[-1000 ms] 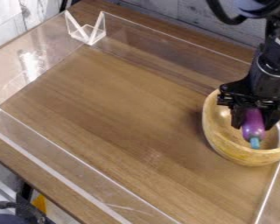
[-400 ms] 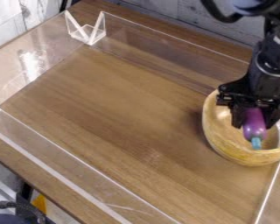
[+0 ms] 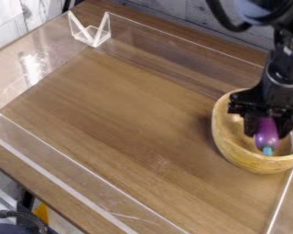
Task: Put the purple eggplant in the brown bowl
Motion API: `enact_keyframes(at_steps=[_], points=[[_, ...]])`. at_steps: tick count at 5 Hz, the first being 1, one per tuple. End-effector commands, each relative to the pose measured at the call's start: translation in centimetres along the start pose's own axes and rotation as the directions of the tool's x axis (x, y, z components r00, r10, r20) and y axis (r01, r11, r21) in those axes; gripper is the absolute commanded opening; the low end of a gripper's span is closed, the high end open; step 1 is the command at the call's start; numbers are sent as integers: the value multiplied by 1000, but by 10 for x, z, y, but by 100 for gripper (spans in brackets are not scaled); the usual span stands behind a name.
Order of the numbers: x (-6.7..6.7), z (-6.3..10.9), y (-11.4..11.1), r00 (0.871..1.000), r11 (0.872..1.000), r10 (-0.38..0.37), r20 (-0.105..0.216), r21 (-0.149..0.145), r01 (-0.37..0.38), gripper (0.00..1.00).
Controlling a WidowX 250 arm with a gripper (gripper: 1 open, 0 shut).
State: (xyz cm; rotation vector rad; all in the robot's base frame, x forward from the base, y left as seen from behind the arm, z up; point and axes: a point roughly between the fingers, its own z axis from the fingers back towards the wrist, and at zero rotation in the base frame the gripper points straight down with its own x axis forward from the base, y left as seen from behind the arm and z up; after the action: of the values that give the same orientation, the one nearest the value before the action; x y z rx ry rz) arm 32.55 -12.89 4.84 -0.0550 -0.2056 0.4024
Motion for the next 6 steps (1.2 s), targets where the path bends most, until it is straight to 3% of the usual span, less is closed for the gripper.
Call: enact_keyframes(at_steps=[1, 3, 5, 6], points=[[13, 8, -5, 999, 999, -22, 35, -47, 24, 0], [24, 5, -3, 998, 999, 30, 47, -40, -28, 0], [31, 18, -8, 995, 996, 88, 56, -35, -86, 0], [40, 12, -9, 993, 994, 101, 60, -37, -99, 0]])
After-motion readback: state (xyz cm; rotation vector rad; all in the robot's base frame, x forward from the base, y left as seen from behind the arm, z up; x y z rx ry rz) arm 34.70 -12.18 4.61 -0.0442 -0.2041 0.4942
